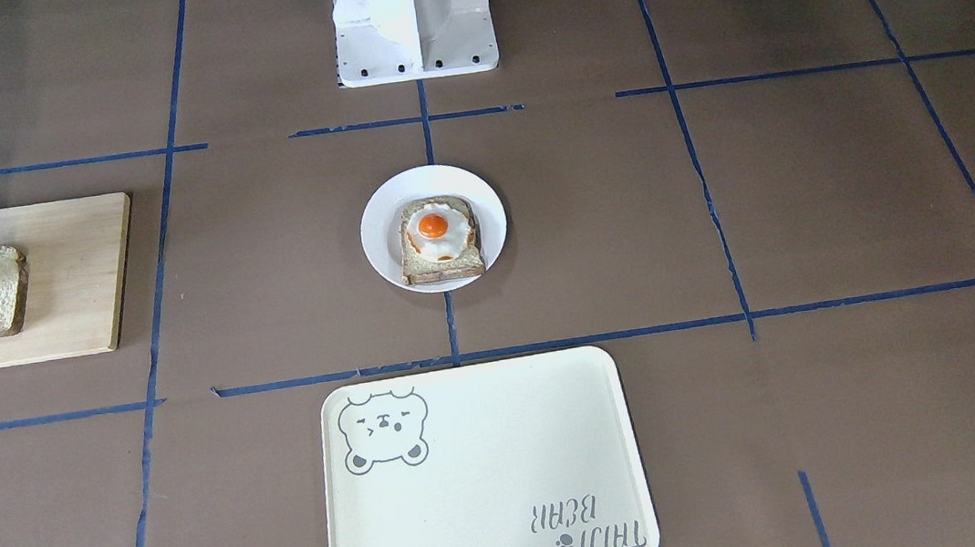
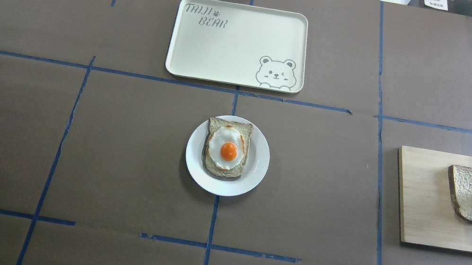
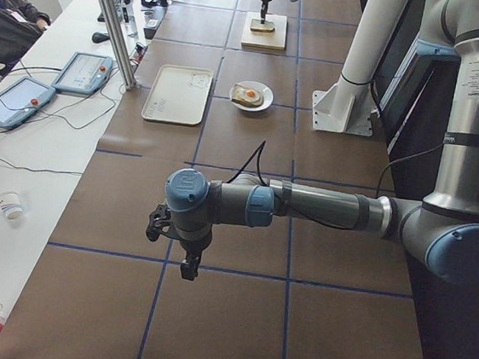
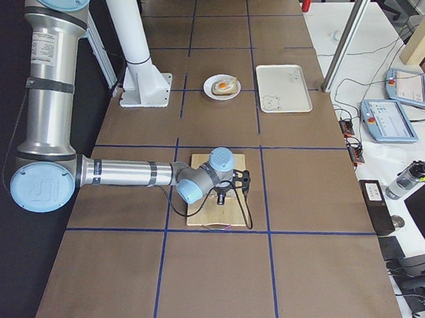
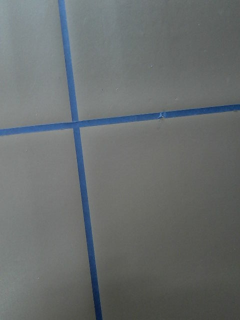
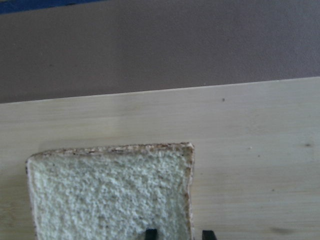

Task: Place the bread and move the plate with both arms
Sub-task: 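Close the right gripper on the bread slice's edge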

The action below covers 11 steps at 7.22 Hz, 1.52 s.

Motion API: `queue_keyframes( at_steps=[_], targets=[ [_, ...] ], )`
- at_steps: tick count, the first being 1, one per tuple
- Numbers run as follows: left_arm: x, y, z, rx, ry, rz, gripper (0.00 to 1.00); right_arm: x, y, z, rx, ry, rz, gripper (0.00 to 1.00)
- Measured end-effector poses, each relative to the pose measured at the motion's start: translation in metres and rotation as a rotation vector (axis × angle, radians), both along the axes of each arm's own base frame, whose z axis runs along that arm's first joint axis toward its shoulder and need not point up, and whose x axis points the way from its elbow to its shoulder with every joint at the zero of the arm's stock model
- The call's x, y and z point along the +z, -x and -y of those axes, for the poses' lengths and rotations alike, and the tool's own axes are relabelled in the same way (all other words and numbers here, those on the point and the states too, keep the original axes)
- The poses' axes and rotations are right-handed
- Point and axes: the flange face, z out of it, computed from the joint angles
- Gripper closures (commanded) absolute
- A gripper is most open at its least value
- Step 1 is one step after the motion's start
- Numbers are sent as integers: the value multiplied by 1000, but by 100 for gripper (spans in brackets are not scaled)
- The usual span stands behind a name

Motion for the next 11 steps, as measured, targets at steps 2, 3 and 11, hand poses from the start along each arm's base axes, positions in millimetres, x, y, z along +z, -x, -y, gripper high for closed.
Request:
queue_keyframes(
  at_steps=[2,3,11],
  targets=[
    [0,0,0,0,-1,0,0,1,-1,-1,1,3,-2,61],
    [0,0,0,0,-1,0,0,3,-2,-2,1,5,-3,79],
    [-1,0,1,0,-2,-1,0,-8,-2,1,15,-19,-6,100]
  ],
)
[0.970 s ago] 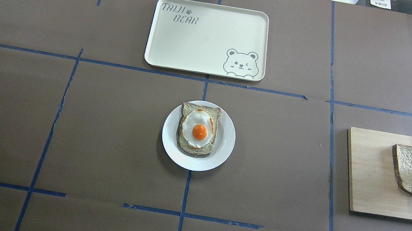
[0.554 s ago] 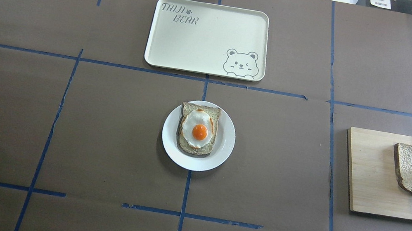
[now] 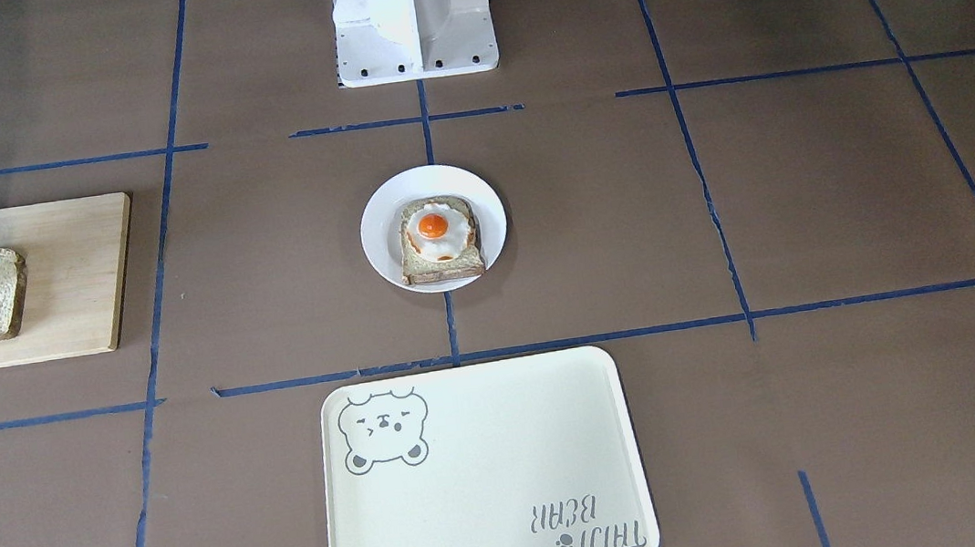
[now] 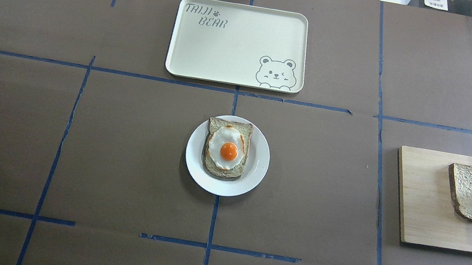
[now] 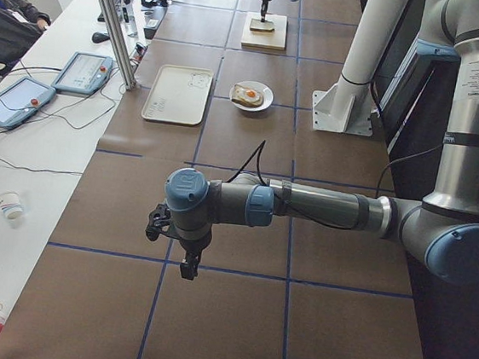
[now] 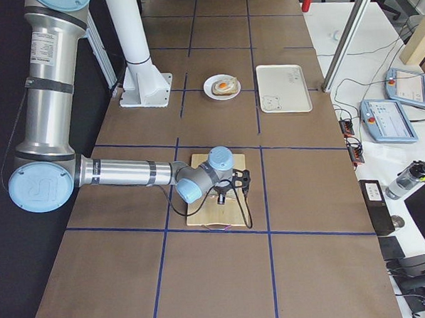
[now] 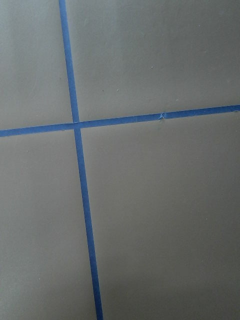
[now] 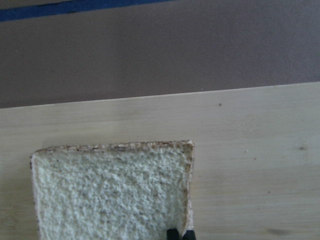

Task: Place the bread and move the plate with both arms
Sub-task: 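Close the right gripper on the bread slice's edge, then lift the bread slice with the right gripper and carry it over the plate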

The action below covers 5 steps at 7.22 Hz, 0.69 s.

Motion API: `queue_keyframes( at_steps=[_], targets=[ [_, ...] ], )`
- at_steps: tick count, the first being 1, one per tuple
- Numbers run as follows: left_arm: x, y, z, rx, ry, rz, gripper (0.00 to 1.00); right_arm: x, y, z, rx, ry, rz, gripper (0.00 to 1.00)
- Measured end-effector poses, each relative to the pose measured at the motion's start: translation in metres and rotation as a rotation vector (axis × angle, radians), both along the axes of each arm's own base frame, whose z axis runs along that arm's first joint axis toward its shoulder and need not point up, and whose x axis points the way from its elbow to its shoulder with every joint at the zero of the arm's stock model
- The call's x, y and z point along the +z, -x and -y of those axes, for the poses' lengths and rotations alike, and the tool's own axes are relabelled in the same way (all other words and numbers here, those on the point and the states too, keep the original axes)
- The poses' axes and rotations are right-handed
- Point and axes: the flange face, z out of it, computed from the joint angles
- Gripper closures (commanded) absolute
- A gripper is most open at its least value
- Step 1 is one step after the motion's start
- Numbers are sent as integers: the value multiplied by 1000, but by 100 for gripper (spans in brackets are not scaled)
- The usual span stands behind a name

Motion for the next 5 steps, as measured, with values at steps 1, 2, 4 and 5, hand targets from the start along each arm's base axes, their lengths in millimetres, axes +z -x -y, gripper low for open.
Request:
queue_keyframes(
  at_steps=[1,2,4,5],
  targets=[
    [0,0,0,0,0,0,0,-16,-1,2,3,-25,19,100],
    [0,0,0,0,0,0,0,-41,-7,5,12,-58,52,100],
    [0,0,0,0,0,0,0,-85,-28,11,30,-98,136,100],
    [0,0,0,0,0,0,0,-105,-34,14,30,-115,174,100]
  ],
)
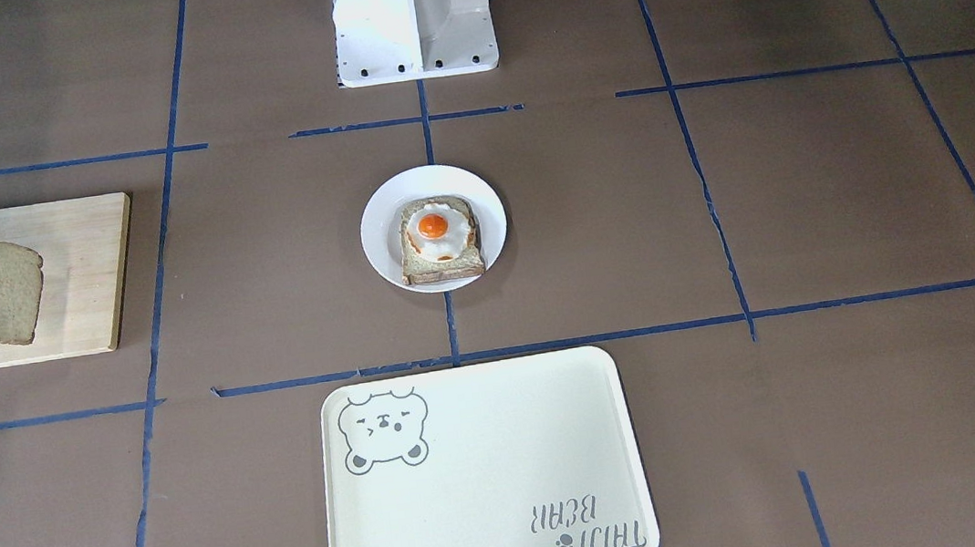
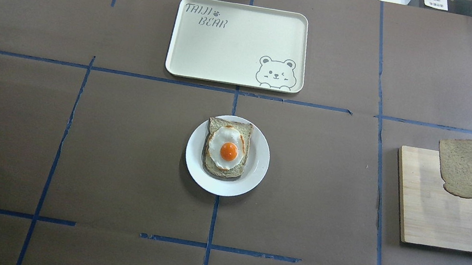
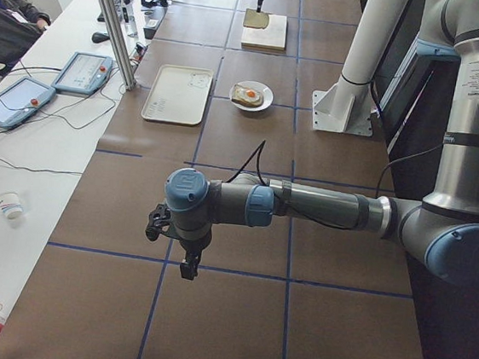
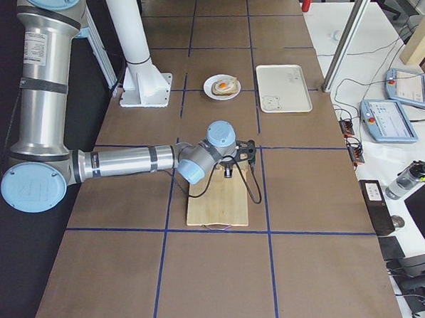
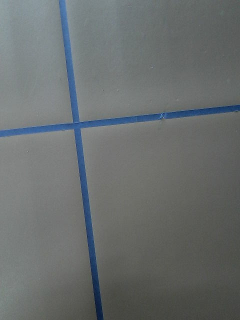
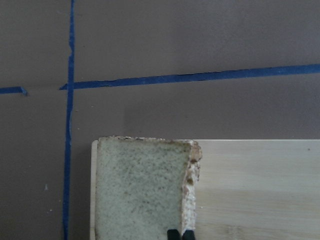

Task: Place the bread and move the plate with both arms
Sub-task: 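Lift the bread slice with the right gripper and carry it over the plate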

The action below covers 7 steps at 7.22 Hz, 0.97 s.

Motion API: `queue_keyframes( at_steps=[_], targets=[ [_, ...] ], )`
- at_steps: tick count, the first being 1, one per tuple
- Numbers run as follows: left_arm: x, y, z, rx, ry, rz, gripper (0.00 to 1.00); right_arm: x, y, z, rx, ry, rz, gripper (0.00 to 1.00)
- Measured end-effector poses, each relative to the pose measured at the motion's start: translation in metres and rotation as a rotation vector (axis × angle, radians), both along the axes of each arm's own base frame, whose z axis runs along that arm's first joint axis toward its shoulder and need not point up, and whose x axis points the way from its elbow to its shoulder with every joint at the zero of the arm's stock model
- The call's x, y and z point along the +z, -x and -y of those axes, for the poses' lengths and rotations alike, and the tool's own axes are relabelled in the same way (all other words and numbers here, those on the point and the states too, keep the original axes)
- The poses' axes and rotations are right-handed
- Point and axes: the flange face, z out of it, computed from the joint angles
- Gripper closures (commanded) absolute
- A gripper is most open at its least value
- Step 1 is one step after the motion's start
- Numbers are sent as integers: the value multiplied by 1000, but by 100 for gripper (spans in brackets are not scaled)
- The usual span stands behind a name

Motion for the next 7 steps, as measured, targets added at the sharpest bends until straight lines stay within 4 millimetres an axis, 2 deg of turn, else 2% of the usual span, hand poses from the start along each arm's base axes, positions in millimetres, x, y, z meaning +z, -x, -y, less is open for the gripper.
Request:
queue_keyframes(
  at_steps=[1,2,3,4,5,6,7],
  targets=[
    [0,0,0,0,0,0,0,-25,1,10,12,-5,42,100],
    [0,0,0,0,0,0,0,-65,16,32,45,18,101,100],
    [1,0,0,0,2,0,0,-117,44,53,71,64,171,100],
    [2,0,0,0,4,0,0,-167,82,66,79,107,231,100],
    [3,0,0,0,6,0,0,-209,124,68,79,121,268,100],
    [3,0,0,0,7,0,0,-244,171,62,82,117,292,100],
    [4,0,0,0,9,0,0,-274,224,45,94,104,314,100]
  ],
)
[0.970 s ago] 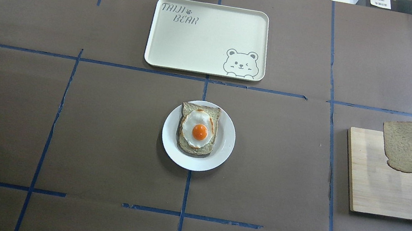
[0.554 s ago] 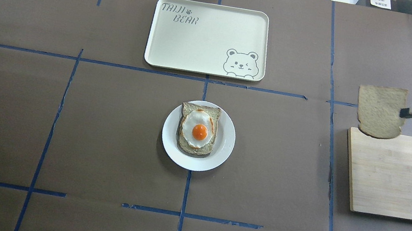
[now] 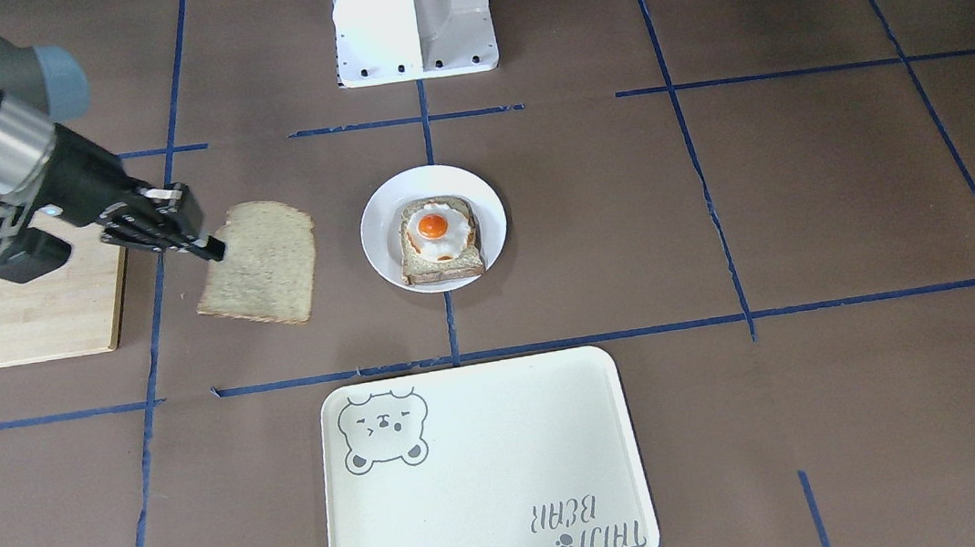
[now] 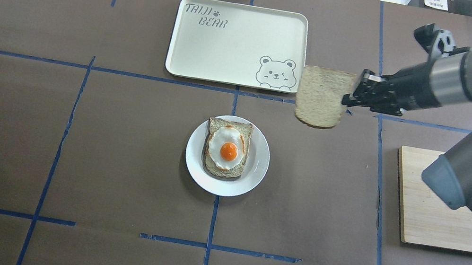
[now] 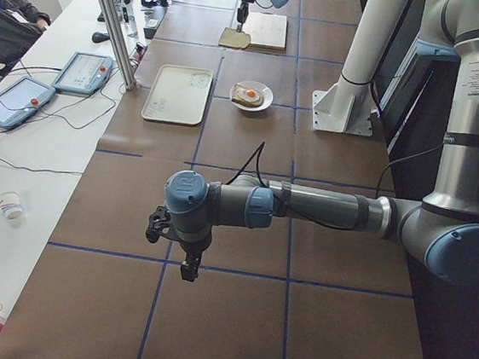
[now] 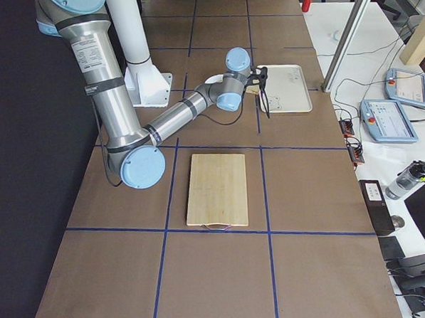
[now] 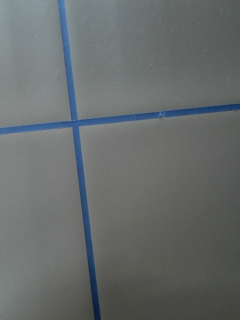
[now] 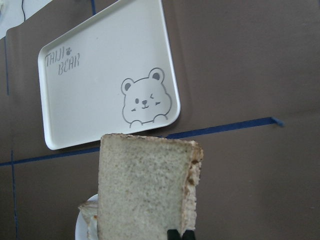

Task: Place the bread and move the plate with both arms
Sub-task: 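Lift the bread slice with the right gripper and carry it over the plate, then lower the bread onto the egg toast and open the right gripper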

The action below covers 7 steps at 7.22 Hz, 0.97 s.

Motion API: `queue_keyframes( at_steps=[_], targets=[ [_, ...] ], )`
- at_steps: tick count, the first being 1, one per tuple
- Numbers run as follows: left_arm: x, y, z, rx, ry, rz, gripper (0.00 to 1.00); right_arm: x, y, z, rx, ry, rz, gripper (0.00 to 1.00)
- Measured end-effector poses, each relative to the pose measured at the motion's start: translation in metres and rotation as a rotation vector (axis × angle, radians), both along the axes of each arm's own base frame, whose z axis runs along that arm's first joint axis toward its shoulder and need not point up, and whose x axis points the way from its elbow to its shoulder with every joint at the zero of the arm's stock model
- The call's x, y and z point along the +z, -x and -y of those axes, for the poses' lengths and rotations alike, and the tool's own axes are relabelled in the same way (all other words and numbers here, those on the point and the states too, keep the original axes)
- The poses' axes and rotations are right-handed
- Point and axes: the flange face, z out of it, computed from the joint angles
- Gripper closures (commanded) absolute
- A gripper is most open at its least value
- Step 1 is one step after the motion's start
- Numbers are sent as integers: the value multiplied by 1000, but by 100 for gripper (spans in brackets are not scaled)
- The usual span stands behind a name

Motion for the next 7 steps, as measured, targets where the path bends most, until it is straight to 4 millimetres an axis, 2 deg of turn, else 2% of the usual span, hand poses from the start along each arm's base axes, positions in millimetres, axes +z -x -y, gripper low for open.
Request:
queue_keyframes(
  at_steps=[1,2,3,5,7],
  targets=[
    [1,0,0,0,2,0,0,-24,53,-25,24,-21,14,100],
    [1,0,0,0,2,0,0,-37,97,-52,50,-45,15,100],
    [1,0,0,1,2,0,0,-40,126,-73,63,-66,4,100],
    [0,-1,0,1,0,0,0,-30,158,-89,47,-97,-34,100],
    [-1,0,1,1,-2,0,0,-20,176,-99,21,-109,-62,100]
  ],
)
